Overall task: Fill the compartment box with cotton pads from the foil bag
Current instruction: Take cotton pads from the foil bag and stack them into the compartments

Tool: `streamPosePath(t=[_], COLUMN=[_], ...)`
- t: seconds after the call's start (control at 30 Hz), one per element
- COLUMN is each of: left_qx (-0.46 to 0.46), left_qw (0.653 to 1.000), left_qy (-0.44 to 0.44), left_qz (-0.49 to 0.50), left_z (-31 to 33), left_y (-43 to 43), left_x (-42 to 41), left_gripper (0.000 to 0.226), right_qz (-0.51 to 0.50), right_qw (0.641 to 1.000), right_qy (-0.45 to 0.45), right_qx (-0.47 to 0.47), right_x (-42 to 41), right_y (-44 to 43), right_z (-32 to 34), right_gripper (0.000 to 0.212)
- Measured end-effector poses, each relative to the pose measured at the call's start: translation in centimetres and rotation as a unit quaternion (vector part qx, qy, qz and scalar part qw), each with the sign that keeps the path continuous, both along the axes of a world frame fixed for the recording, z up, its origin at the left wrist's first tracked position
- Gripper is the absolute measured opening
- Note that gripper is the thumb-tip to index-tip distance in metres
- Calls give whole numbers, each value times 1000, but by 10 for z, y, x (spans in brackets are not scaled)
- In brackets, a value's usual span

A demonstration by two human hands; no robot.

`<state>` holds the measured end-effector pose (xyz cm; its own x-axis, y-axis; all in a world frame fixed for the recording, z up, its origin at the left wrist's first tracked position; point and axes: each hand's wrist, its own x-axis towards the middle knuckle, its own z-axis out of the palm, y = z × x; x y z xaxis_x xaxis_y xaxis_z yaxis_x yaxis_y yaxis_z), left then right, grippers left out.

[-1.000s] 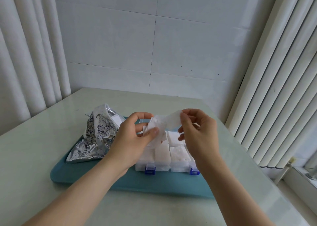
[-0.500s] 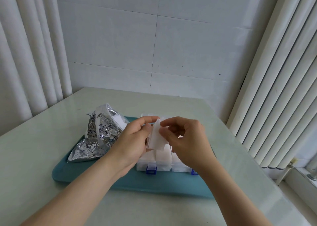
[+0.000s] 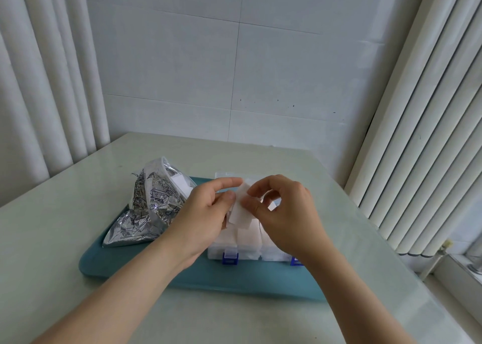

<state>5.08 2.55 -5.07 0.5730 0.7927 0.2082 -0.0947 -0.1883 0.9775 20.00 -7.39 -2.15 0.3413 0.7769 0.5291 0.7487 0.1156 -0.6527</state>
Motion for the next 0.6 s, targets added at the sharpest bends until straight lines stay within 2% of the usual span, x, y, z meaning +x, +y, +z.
streamPosePath(t=[0.13,0.27,0.37,0.6], left_qx=[28,2,-31,-66], left_qw=[1000,999,998,994], left_qy=[3,-7,-26,-40], left_qz=[7,-32,-55,-77], left_z=[4,8,8,8], left_y=[-4,-10,-9,-8], left_x=[-1,-3,-3,-2], left_gripper=[34,34,32,29], right_qz=[83,80,67,19], right_qw=[978,961,965,995], right_qy=[191,267,253,93], right_qx=[-11,-4,3,-9], right_x=[6,6,6,5], right_y=[-7,-7,-5,0], right_z=[11,11,9,0], right_gripper=[9,15,15,14])
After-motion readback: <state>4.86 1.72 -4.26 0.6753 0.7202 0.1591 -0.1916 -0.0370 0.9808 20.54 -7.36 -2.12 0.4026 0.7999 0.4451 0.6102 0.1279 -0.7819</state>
